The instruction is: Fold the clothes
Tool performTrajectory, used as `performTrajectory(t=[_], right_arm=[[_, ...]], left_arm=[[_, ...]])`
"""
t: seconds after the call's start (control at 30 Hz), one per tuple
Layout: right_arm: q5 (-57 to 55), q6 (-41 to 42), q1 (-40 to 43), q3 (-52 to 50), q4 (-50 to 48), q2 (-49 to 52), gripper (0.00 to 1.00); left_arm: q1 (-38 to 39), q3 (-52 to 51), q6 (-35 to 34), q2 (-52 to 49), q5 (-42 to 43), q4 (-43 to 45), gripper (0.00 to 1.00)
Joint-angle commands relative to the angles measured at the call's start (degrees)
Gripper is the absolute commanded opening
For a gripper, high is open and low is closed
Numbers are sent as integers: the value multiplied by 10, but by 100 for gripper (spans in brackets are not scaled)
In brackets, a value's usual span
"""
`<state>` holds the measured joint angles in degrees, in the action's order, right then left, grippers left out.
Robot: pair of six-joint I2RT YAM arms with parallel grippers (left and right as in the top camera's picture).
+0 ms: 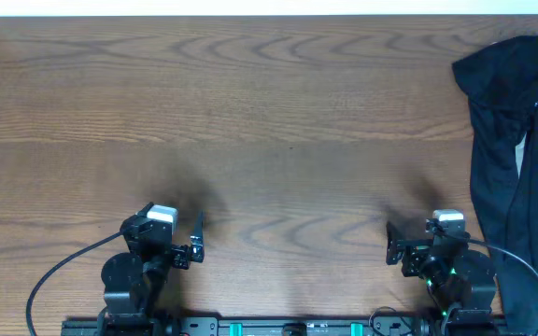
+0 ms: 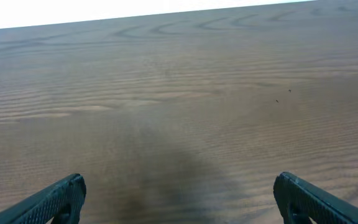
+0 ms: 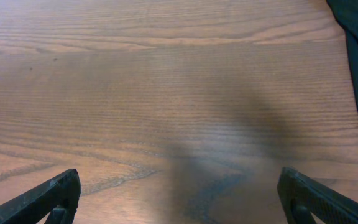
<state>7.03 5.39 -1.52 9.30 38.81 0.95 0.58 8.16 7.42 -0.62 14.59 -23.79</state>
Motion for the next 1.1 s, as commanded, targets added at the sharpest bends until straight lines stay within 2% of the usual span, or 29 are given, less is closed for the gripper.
performTrajectory(t=[0.0, 0.23, 0.4, 0.7, 0.83, 0.93, 1.0, 1.07], right_arm=[[3, 3, -4, -1, 2, -5, 99], [-60, -14, -4, -1, -12, -5, 99], [-50, -1, -4, -1, -44, -5, 99], [64, 164, -4, -1, -65, -5, 99], [129, 175, -4, -2, -64, -5, 99], [151, 174, -4, -3, -64, -4, 99], [158, 158, -4, -3, -66, -4, 99], [175, 135, -4, -3, -75, -3, 99]], left_arm=[[-2, -12, -7, 4, -5, -1, 98], [-2, -12, -7, 4, -5, -1, 98], [-2, -12, -7, 4, -5, -1, 98], [-2, -12, -7, 4, -5, 2, 98], [-2, -12, -8, 4, 0, 1, 98], [-2, -12, -61, 4, 55, 2, 98], [-2, -12, -67, 4, 78, 9, 98], [-2, -12, -113, 4, 106, 12, 98]])
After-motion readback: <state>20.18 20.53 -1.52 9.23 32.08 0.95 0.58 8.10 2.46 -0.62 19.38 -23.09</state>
